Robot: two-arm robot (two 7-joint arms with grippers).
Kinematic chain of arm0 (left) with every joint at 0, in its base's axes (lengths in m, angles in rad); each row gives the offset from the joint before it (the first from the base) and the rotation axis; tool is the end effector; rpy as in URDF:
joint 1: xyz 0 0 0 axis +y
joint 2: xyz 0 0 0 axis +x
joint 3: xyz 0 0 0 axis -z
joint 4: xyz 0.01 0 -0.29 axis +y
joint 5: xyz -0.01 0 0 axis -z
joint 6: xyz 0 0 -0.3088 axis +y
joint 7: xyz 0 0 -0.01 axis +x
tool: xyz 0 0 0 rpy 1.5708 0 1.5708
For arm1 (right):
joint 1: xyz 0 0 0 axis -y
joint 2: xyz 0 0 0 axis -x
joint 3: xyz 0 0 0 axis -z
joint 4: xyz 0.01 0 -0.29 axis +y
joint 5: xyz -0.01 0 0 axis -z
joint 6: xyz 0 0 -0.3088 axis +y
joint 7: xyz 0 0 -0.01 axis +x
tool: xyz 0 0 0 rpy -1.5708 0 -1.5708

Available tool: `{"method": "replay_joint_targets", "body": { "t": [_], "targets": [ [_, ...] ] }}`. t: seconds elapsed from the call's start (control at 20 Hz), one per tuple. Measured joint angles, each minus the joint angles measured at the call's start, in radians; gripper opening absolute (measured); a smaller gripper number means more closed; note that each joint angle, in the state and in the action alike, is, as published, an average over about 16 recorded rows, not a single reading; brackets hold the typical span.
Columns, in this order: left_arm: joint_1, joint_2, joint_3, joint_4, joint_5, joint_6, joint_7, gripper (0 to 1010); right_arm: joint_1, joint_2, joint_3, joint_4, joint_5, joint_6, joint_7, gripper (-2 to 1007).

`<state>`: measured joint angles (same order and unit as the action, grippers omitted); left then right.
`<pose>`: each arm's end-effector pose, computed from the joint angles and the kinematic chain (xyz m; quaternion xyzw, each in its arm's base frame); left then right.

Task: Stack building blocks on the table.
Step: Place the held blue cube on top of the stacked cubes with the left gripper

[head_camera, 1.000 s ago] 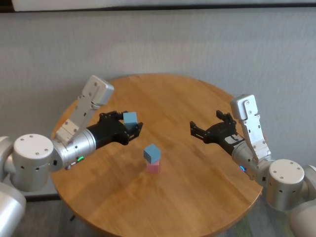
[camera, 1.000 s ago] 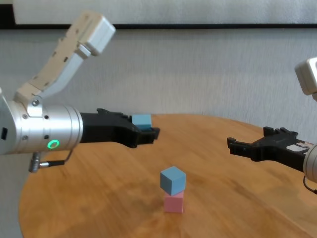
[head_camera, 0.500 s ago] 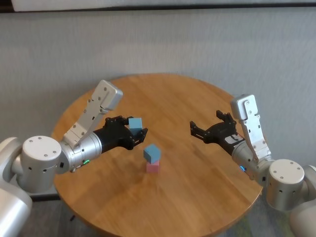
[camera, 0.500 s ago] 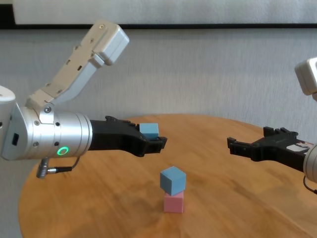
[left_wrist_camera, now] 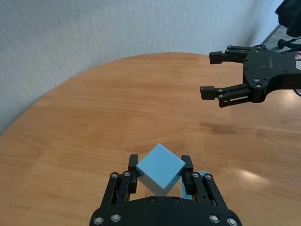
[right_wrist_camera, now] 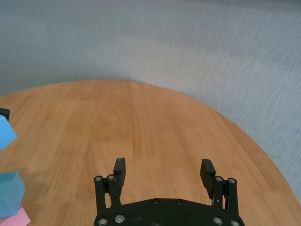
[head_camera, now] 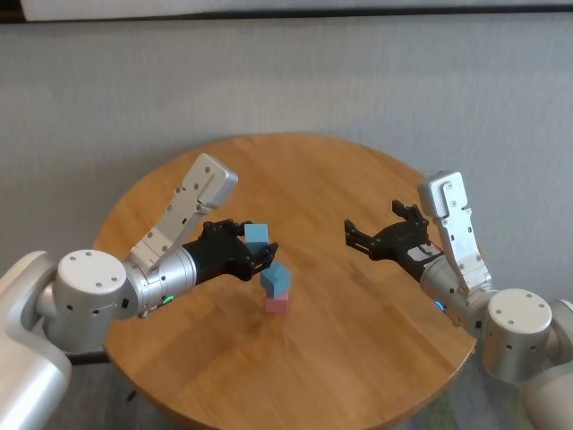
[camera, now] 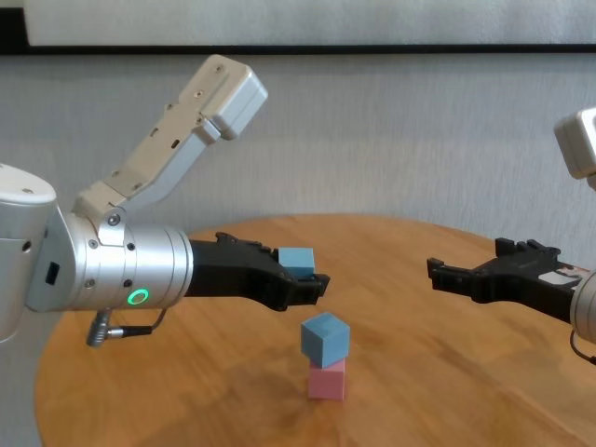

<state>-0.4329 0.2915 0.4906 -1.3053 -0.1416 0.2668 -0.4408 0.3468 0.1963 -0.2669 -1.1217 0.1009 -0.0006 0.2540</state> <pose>0.4241 -0.0312 -0.2579 0.1947 -0.0083 0.3837 0.9027 0.4166 -0.0096 -0.3216 -0.1132 -0.0024 -0.5417 0.8329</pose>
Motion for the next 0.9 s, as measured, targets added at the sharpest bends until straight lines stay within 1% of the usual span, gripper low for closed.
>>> {"method": "replay_joint_targets", "body": {
  "t": [0.2, 0.4, 0.9],
  "targets": [
    [-0.001, -0.002, 0.004, 0.001, 0.003, 0.004, 0.003, 564, 0.0, 0.0, 0.0, 0.0, 0.0, 0.0, 0.0, 1005],
    [0.004, -0.003, 0.003, -0.009, 0.004, 0.01, 0.009, 564, 0.0, 0.0, 0.0, 0.0, 0.0, 0.0, 0.0, 1005],
    [0.034, -0.005, 0.004, -0.064, 0.001, 0.036, 0.016, 564, 0.0, 0.0, 0.0, 0.0, 0.0, 0.0, 0.0, 1005]
  ]
}}
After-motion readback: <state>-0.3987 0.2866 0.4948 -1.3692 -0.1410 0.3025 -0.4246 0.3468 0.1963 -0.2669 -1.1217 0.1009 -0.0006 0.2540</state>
